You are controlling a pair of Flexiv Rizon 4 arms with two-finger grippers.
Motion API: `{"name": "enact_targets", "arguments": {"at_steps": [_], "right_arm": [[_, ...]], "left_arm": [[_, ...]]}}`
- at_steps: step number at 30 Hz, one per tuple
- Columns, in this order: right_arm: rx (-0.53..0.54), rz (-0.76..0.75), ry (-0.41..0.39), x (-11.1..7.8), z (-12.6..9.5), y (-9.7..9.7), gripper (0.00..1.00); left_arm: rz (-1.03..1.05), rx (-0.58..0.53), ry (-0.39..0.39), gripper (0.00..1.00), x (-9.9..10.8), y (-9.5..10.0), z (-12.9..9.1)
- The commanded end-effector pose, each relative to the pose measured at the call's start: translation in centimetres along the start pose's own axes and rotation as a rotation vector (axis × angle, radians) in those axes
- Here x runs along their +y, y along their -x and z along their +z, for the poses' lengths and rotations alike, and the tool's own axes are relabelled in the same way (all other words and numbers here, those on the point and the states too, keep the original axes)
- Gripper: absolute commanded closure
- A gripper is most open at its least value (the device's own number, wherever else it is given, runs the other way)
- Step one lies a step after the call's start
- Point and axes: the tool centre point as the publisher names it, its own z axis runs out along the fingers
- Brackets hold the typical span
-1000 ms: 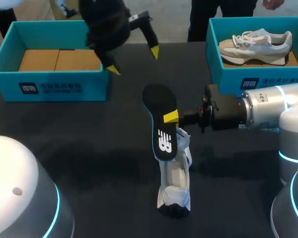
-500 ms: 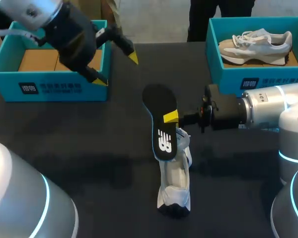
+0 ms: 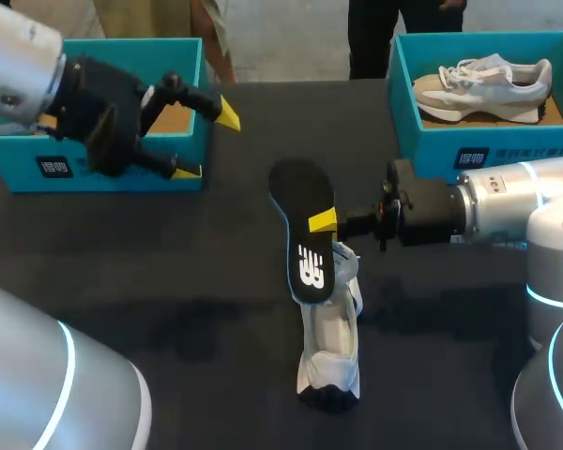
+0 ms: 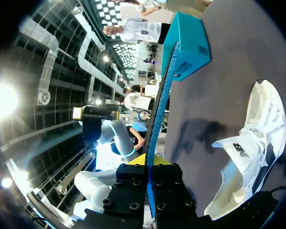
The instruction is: Take the shoe out of the shoebox, open the shoe tongue, remove and reinsert the insole, then place the shoe into the shoebox
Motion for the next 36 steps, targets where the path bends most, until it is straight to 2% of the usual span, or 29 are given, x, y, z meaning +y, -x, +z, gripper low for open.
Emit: {"name": "enact_targets", "arguments": {"at_steps": [1,9,15,27,36], "right_arm": [[-0.002,-0.001,0.003,-0.1,0.2,0.0,1.0],[-0.002,-0.001,0.003,-0.1,0.2,0.0,1.0],[-0.002,-0.001,0.003,-0.1,0.2,0.0,1.0],[-0.002,-0.001,0.003,-0.1,0.2,0.0,1.0],[0.037,-0.024,0.019,0.0,0.8,-0.3,1.0]], "left_arm": [[0.005,-0.428,0.001,0.0,-0.1,-1.0,-0.1],[0.004,-0.454,-0.034,0.0,0.5,-2.5,0.9],[0.013,-0.539,-0.08,0.0,0.8,-3.7,1.8],[0.013,-0.539,-0.08,0.0,0.8,-3.7,1.8],[-0.082,-0.535,-0.093,0.0,0.8,-5.1,4.9]]}}
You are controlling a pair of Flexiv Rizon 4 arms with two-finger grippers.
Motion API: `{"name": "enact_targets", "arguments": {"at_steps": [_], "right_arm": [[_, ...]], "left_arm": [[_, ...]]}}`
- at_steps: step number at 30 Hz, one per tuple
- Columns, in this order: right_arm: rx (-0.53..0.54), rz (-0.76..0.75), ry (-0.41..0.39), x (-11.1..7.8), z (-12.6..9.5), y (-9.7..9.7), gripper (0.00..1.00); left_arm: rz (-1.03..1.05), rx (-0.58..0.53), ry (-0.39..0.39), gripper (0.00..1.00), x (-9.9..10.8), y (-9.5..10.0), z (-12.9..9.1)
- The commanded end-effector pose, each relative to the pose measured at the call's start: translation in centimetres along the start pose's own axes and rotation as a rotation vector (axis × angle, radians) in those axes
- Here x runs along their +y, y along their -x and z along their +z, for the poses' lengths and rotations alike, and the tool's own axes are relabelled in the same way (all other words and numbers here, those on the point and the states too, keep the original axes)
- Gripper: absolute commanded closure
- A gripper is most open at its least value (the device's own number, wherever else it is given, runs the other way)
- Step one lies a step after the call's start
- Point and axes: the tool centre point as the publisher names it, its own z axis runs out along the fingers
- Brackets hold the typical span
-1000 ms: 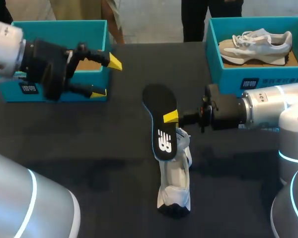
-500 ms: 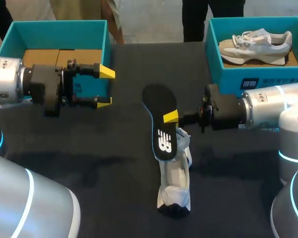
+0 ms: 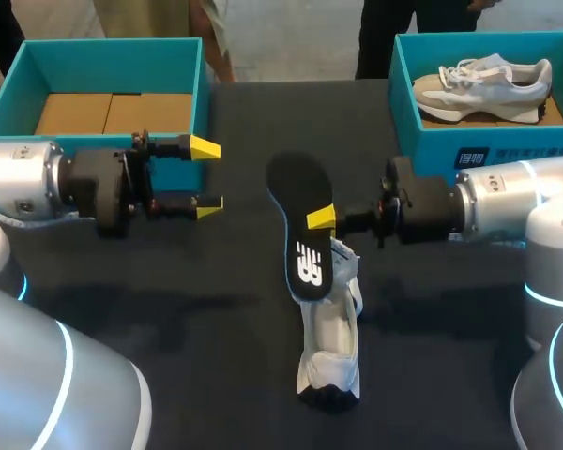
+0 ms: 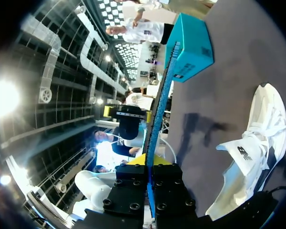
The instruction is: Take the shoe out of the shoebox, open the shoe tongue, remove and reinsert the insole, then place the shoe into the shoebox
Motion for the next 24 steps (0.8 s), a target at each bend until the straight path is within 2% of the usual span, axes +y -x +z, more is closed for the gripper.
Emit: {"name": "enact_targets", "arguments": {"at_steps": [1,8,15,18,19,23,24], "right_arm": [[0.023,-0.004,0.017,-0.3,0.7,0.3,1.0],[0.031,-0.011,0.062,-0.9,1.3,0.8,1.0],[0.042,-0.017,0.087,-1.0,1.7,1.1,1.0],[0.043,-0.022,0.096,-1.0,1.8,1.1,1.0],[0.044,-0.022,0.097,-1.0,1.9,1.1,1.0],[0.049,-0.021,0.098,-0.9,2.2,1.2,1.0],[0.05,-0.022,0.098,-0.9,2.3,1.2,1.0]], "left_arm": [[-0.025,-0.011,0.017,0.0,0.8,-1.1,1.3],[-0.055,-0.052,0.008,0.0,1.0,-1.4,3.2],[-0.049,-0.048,-0.005,0.0,0.9,-2.0,4.6],[-0.049,-0.041,-0.008,0.04,0.9,-2.3,5.1],[-0.05,-0.041,-0.009,0.06,1.0,-2.4,5.3],[-0.057,-0.046,-0.021,0.38,0.9,-2.7,5.9],[-0.057,-0.046,-0.022,0.43,0.8,-2.7,6.0]]}}
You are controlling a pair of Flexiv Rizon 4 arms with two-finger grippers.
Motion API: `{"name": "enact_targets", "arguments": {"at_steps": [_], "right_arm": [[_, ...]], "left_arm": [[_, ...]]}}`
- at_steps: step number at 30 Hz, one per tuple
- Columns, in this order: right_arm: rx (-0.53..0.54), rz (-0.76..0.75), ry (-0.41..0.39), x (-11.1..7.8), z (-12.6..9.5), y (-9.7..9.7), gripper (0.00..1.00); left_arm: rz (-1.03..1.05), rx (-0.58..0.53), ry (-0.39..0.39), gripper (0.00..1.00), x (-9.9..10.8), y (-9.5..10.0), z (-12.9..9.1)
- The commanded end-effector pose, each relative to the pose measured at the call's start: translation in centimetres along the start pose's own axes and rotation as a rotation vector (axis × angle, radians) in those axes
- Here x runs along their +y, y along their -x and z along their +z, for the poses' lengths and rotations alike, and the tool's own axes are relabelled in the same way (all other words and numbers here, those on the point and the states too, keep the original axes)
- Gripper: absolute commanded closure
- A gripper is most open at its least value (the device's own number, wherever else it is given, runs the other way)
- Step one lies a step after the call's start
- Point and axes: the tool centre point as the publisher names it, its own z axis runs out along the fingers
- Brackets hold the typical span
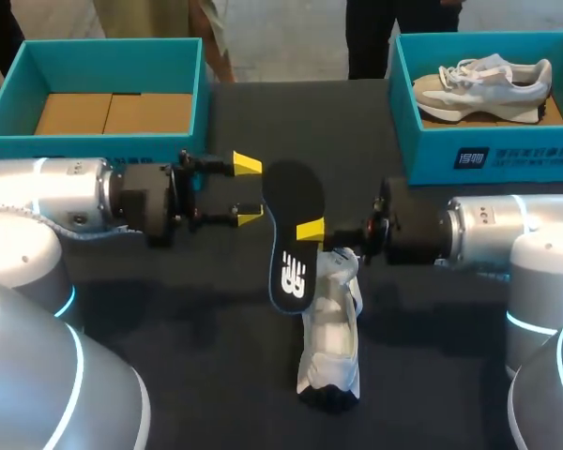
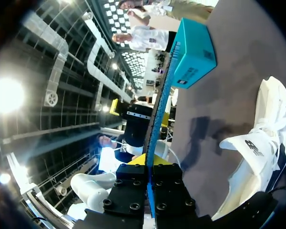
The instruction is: Take the shoe out of the shoebox, open the shoe tongue, remove and reinsert the insole, then place the shoe into the shoebox
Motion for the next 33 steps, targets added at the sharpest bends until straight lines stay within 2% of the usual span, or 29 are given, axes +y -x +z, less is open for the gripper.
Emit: {"name": "enact_targets", "arguments": {"at_steps": [1,3,13,19,22,26,28,33], "right_arm": [[0.003,-0.001,0.004,0.0,0.7,0.2,1.0],[0.005,-0.002,0.003,0.1,0.8,0.2,1.0],[0.01,-0.007,-0.005,0.2,1.0,0.2,1.0],[0.011,-0.011,-0.001,0.2,0.9,0.2,1.0],[0.011,-0.011,0.002,0.2,0.9,0.2,1.0],[0.01,-0.011,0.005,0.1,0.8,0.2,1.0],[0.01,-0.011,0.005,0.1,0.7,0.2,1.0],[0.01,-0.01,0.002,0.1,0.8,0.2,1.0]], "left_arm": [[0.002,-0.004,-0.005,0.44,0.4,-0.3,0.8],[0.001,-0.009,-0.007,0.51,0.4,-0.4,1.1],[0.006,0.008,-0.016,0.57,0.4,-1.3,2.7],[0.004,0.015,-0.015,0.65,0.4,-1.8,3.3],[0.01,0.025,-0.011,0.65,0.4,-1.9,3.5],[0.014,0.037,-0.006,0.57,0.4,-2.2,3.6],[0.014,0.039,0.001,0.56,0.4,-2.3,3.6],[0.013,0.048,0.011,0.61,0.6,-2.6,3.7]]}}
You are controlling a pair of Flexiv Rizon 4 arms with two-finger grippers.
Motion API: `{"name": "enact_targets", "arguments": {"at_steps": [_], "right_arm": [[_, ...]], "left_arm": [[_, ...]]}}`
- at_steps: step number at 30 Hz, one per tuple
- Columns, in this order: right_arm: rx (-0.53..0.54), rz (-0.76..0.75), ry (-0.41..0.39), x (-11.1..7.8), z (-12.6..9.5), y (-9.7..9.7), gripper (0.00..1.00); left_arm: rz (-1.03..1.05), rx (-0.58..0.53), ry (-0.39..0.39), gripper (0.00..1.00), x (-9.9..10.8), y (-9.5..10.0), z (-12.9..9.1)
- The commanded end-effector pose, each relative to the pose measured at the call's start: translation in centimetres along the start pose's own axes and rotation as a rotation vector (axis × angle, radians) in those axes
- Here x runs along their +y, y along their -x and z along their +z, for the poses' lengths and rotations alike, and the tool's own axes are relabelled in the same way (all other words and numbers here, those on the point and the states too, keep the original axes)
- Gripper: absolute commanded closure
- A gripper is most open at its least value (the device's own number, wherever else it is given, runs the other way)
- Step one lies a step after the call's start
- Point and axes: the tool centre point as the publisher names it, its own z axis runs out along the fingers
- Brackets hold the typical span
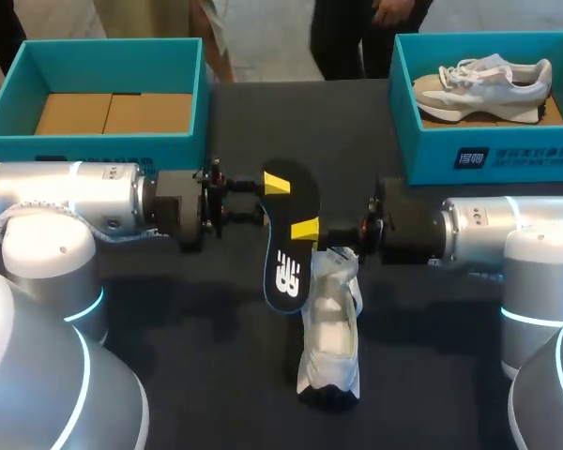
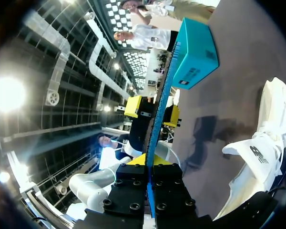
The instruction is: Take the shoe out of the shoebox, open the shoe tongue, remove and reinsert the insole, then place the shoe into the shoebox
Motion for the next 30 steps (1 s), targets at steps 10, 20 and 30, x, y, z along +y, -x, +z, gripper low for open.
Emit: {"name": "enact_targets", "arguments": {"at_steps": [10,20,30], "right_arm": [[-0.001,0.006,0.004,-0.31,0.06,0.18,1.0],[-0.001,0.014,-0.001,-0.48,0.31,0.2,1.0],[-0.01,0.046,0.006,-0.39,-0.63,0.23,0.0]], "left_arm": [[0.001,0.016,0.022,0.89,0.26,-0.66,0.79],[0.007,0.013,0.034,1.0,0.35,-0.85,0.95],[0.003,0.015,0.015,1.0,-0.31,-0.11,0.07]]}}
